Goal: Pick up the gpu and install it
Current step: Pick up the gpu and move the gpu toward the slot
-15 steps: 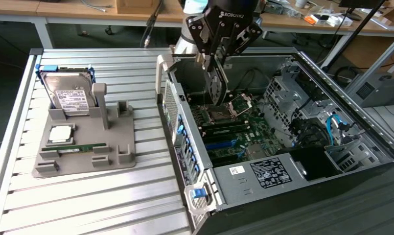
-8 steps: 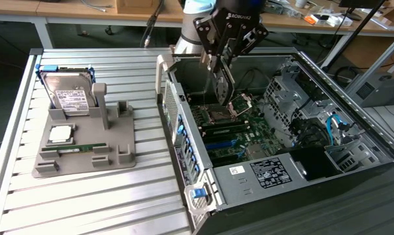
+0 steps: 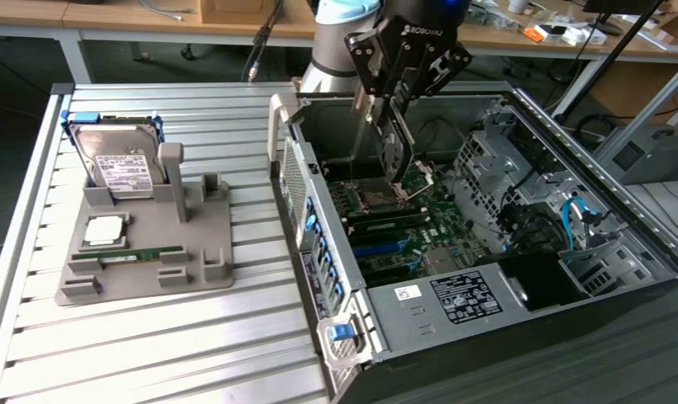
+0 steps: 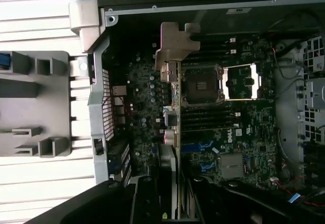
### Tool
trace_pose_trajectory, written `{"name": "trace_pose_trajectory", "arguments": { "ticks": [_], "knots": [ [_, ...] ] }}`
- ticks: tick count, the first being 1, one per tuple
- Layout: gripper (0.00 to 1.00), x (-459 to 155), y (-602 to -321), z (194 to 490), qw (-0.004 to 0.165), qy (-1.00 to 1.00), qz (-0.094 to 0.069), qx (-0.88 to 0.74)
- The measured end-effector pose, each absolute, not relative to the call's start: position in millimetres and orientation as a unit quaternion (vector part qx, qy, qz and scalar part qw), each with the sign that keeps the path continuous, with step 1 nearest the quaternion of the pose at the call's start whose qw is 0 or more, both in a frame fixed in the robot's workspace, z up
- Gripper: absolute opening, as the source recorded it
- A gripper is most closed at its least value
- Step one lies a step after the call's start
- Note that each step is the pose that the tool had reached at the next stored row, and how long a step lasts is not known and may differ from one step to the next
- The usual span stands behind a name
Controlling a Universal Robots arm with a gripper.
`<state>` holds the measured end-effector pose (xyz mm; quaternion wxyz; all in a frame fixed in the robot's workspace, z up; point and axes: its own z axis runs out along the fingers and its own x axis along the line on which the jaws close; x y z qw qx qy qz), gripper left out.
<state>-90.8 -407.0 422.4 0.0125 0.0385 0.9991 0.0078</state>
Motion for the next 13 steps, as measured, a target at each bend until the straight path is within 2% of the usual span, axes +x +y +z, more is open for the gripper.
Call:
{"name": "trace_pose_trajectory", "arguments": {
  "ticks": [13],
  "knots": [
    [0.27, -63, -410, 418, 0.012, 0.999, 0.008, 0.039]
  ]
}}
